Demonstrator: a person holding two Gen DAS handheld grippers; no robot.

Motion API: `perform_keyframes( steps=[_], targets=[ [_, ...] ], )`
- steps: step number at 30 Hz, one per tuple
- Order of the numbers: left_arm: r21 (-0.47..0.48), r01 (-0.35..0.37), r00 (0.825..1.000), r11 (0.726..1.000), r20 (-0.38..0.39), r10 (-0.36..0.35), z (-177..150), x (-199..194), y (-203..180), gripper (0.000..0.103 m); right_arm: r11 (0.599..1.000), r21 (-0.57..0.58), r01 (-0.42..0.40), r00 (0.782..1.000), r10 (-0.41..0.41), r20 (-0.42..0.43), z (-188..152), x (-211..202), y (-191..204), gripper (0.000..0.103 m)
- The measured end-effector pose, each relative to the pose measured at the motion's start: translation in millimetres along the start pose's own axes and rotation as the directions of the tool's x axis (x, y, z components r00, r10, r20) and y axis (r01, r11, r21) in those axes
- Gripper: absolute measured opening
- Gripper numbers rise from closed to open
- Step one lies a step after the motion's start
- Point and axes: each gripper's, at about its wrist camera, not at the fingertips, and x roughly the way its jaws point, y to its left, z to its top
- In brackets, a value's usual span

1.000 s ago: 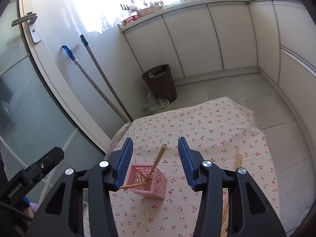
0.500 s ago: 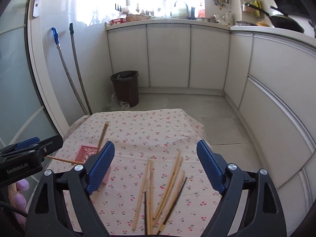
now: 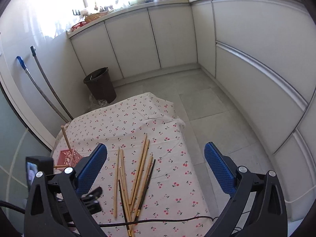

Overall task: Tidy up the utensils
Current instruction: 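Grasp a chopstick from the pile with the left tool while the right tool grasps another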

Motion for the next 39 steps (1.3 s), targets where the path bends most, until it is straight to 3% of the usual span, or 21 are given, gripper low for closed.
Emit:
perform_keyframes(
  steps=[4, 10, 17, 25, 27, 29, 30, 35, 39],
  targets=[
    [0.057, -0.068, 0.996, 0.996, 0.057, 0.065, 9, 20, -20, 0.094, 0.997, 0.073, -0.005, 0.998, 0.01, -0.063, 1, 8, -15, 0.096],
    [0.132, -0.175, 0.983, 0.976, 0.079, 0.166, 44, 48, -41, 0.067, 0.988, 0.151, -0.04, 0.992, 0.057, -0.114, 7, 17, -32, 0.096],
    [0.12, -0.208, 0.974, 0.971, -0.065, 0.217, 94, 96, -33, 0.055, 0.976, 0.219, -0.004, 0.993, 0.031, -0.117, 15, 19, -58, 0.096],
    [0.058, -0.099, 0.978, 0.993, -0.177, 0.108, 111, 126, -18, 0.042, 0.947, 0.32, -0.019, 0.981, 0.08, -0.178, 13, 37, -81, 0.096],
    [0.057, -0.073, 0.979, 0.996, -0.184, 0.082, 113, 129, -19, 0.034, 0.948, 0.317, -0.009, 0.979, 0.073, -0.19, 12, 41, -81, 0.096],
    [0.045, -0.029, 0.978, 0.999, -0.206, 0.038, 115, 130, -21, 0.016, 0.953, 0.302, 0.009, 0.979, 0.054, -0.199, 10, 45, -80, 0.096],
    [0.05, -0.024, 0.978, 0.998, -0.205, 0.034, 115, 130, -23, 0.014, 0.955, 0.295, 0.021, 0.978, 0.041, -0.203, 9, 48, -79, 0.096],
    [0.068, -0.009, 0.989, 0.998, -0.144, 0.019, 100, 123, -29, 0.005, 0.96, 0.275, 0.05, 0.967, 0.023, -0.255, 6, 71, -76, 0.096],
    [0.117, -0.034, 0.999, 0.993, -0.022, 0.037, 70, 100, -32, 0.005, 0.962, 0.268, 0.052, 0.952, 0.034, -0.306, 1, 93, -71, 0.096]
  ],
)
